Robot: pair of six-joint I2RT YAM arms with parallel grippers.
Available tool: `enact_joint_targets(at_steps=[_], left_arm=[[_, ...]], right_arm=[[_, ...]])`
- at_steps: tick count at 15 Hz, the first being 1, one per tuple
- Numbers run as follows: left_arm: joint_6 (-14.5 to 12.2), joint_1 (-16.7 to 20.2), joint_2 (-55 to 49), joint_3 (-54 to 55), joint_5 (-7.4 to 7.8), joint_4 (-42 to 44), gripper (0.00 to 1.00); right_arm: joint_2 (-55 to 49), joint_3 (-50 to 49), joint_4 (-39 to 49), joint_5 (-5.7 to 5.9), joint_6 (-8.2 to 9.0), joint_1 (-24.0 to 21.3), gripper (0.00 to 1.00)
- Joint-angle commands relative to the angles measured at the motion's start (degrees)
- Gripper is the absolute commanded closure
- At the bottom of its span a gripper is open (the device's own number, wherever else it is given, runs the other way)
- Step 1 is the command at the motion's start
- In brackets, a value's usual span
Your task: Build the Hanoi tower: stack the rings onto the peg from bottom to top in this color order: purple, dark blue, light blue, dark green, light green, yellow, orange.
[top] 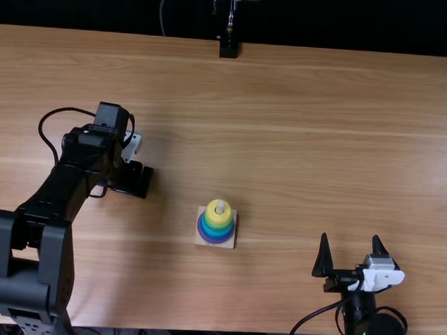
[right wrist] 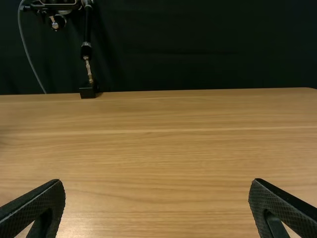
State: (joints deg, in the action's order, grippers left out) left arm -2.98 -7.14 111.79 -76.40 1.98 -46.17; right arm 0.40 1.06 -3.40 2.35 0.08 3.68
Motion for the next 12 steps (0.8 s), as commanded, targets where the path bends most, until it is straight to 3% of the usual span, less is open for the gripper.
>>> enact_joint_targets(at_steps=[1, 4, 6, 7, 12], left_arm=[[-0.6, -0.3, 1.1, 1.1, 0.76, 0.0, 0.0], [-0.6, -0.2, 1.3, 1.1, 0.76, -0.1, 0.02], [-0.6, -0.1, 1.8, 1.3, 0.87, 0.1, 0.89], [-0.6, -0.2, 1.8, 1.6, 0.76, 0.2, 1.0], [-0.7, -0.1, 1.7, 2.0, 0.24, 0.1, 1.0]], right_arm=[[-0.4, -0.4, -0.2, -0.35, 0.13, -0.6, 0.0], [-0.4, -0.4, -0.2, -0.35, 0.03, -0.6, 0.0], [-0.4, -0.4, -0.1, -0.35, 0.03, -0.6, 0.0], [-0.4, -0.4, -0.2, -0.35, 0.03, -0.6, 0.0], [-0.4, -0.4, -0.2, -0.35, 0.13, -0.6, 0.0]])
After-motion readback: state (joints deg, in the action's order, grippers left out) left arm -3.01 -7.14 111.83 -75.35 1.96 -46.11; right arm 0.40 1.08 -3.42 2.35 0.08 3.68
